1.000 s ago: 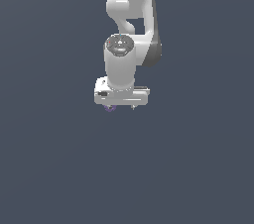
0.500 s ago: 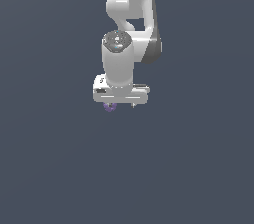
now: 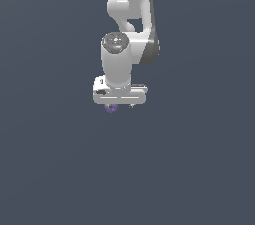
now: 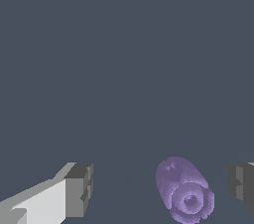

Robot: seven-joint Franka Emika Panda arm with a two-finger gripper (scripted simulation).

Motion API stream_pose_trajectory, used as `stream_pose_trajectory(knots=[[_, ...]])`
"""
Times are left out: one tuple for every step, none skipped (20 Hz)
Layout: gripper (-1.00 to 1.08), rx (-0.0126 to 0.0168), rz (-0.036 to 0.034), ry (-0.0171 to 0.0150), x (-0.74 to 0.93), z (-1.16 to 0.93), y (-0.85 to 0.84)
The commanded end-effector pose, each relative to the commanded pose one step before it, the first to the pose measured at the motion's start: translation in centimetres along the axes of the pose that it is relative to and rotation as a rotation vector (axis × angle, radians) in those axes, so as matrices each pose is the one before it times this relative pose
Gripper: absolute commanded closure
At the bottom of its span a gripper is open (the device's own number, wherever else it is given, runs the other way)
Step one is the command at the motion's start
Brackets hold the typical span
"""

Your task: Pick up the object and move it to a goal position.

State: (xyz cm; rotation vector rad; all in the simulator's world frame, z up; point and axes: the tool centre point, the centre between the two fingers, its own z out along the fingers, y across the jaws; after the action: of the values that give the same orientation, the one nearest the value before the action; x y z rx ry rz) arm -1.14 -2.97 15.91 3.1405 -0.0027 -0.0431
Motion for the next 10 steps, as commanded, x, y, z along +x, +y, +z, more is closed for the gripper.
stream_pose_trajectory(knots=[[-0.92, -0.00004, -0.02501, 0.00105, -0.369, 0.390, 0.394], [-0.92, 0.00001, -0.01251, 0.00064, -0.187, 0.185, 0.176], [-0.92, 0.00001, -0.01351, 0.00069, -0.207, 0.199, 0.189], [-0.92, -0.00002, -0.01461, 0.00074, -0.228, 0.213, 0.196], [-0.92, -0.00004, -0.01568, 0.00080, -0.251, 0.227, 0.204], [-0.92, -0.00005, -0.01672, 0.00085, -0.274, 0.240, 0.212], [-0.92, -0.00007, -0.01780, 0.00091, -0.299, 0.253, 0.216], [-0.92, -0.00009, -0.01887, 0.00096, -0.325, 0.266, 0.219], [-0.92, -0.00012, -0.01995, 0.00101, -0.352, 0.278, 0.220], [-0.92, -0.00015, -0.02080, 0.00105, -0.375, 0.286, 0.216]])
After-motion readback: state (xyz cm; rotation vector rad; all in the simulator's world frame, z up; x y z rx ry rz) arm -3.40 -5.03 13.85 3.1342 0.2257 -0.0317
